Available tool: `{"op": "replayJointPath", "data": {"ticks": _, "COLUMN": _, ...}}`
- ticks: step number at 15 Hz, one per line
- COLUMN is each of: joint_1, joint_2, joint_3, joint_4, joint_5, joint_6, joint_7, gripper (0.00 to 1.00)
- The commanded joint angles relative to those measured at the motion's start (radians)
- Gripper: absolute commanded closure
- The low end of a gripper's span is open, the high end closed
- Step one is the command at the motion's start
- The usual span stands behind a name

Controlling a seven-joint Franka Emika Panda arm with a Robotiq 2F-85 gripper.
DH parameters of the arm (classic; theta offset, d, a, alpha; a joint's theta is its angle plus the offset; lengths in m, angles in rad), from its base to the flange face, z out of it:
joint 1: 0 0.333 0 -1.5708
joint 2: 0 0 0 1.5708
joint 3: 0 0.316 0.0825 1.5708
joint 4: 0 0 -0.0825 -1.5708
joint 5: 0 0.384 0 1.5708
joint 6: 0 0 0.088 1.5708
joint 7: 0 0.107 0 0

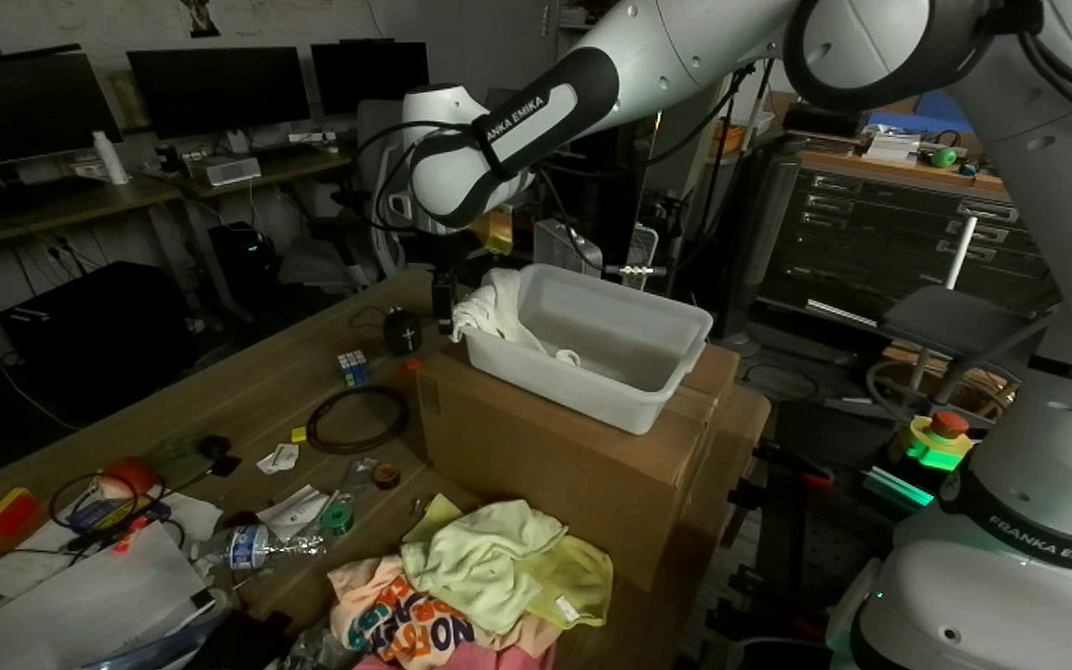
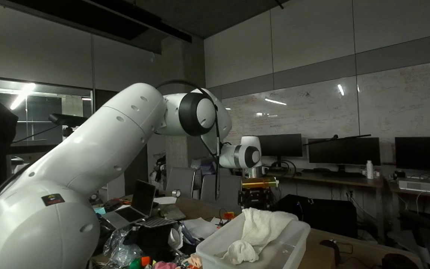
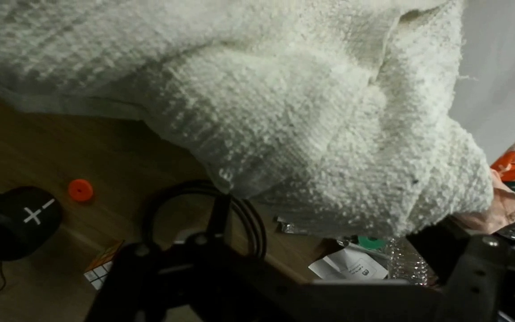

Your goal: Remove the things from the bowl and put them on the table

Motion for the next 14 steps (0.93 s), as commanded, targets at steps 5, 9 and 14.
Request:
{"op": "replayJointPath", "data": {"ticks": 5, "joint_1": 0.03, "joint_2": 0.011, "joint_3": -0.015, "joint_4": 0.057, "joint_5": -0.03, "joint_6": -0.084, "joint_7": 0.034, "gripper": 0.0}}
{"op": "replayJointPath", "data": {"ticks": 9, "joint_1": 0.041, "joint_2": 0.015, "joint_3": -0.021, "joint_4": 0.058, "joint_5": -0.051, "joint_6": -0.123, "joint_7": 0.054, "gripper": 0.0}}
{"op": "replayJointPath", "data": {"ticks": 14, "joint_1": 0.053, "joint_2": 0.025, "joint_3": -0.029, "joint_4": 0.066, "joint_5": -0.074, "joint_6": -0.168, "joint_7": 0.078, "gripper": 0.0}}
